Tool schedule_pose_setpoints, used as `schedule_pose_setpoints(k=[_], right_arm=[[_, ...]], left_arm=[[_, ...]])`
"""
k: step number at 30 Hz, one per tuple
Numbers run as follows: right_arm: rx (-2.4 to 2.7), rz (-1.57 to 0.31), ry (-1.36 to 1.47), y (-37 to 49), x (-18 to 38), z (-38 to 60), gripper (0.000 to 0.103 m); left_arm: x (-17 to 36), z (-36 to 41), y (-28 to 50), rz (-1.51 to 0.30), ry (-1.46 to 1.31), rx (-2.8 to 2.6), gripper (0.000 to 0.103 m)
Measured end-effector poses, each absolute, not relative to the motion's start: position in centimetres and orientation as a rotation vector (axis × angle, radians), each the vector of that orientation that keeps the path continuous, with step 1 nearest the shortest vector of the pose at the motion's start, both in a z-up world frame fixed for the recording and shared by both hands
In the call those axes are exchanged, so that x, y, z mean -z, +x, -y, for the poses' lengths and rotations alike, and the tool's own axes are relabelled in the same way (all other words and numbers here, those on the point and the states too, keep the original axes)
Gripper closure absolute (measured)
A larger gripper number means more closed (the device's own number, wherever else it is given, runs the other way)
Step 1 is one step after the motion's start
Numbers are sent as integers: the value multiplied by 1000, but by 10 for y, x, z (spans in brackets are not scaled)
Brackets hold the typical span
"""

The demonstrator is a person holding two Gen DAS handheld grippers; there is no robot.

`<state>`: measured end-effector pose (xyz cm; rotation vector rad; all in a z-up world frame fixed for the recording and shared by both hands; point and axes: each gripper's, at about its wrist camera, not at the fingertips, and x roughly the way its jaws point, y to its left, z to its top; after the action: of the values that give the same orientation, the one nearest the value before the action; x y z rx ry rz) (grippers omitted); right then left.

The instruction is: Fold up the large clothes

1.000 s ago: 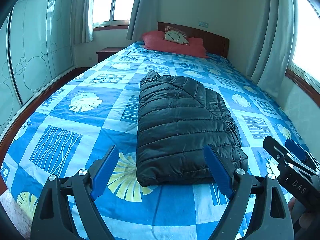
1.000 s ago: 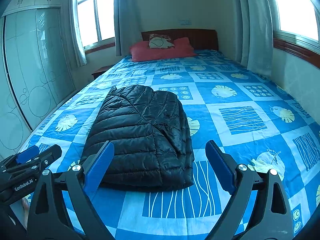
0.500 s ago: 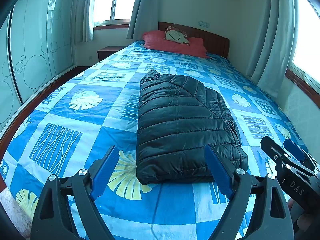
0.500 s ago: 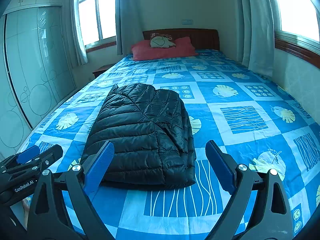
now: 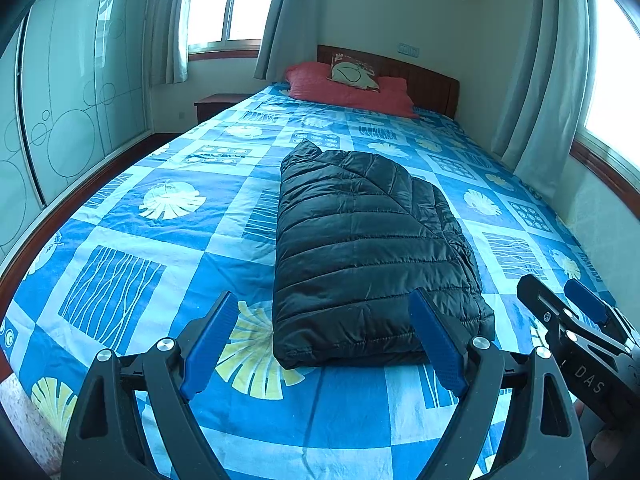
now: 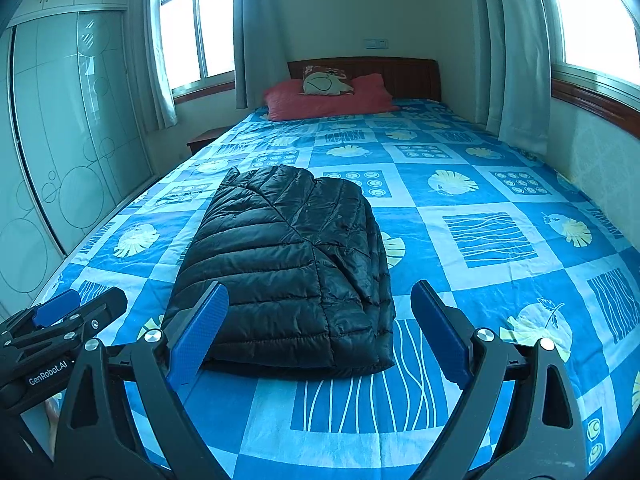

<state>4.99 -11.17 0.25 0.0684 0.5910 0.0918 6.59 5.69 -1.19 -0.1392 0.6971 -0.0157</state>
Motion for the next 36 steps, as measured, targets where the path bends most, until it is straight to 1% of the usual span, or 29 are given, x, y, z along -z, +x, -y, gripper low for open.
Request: schedule_pose_setpoints(k=[36], right_arm=[[-105,-573,55,41,-9,107,11]], left_arm=[[-2,-53,53,-653,-109,-23,17]])
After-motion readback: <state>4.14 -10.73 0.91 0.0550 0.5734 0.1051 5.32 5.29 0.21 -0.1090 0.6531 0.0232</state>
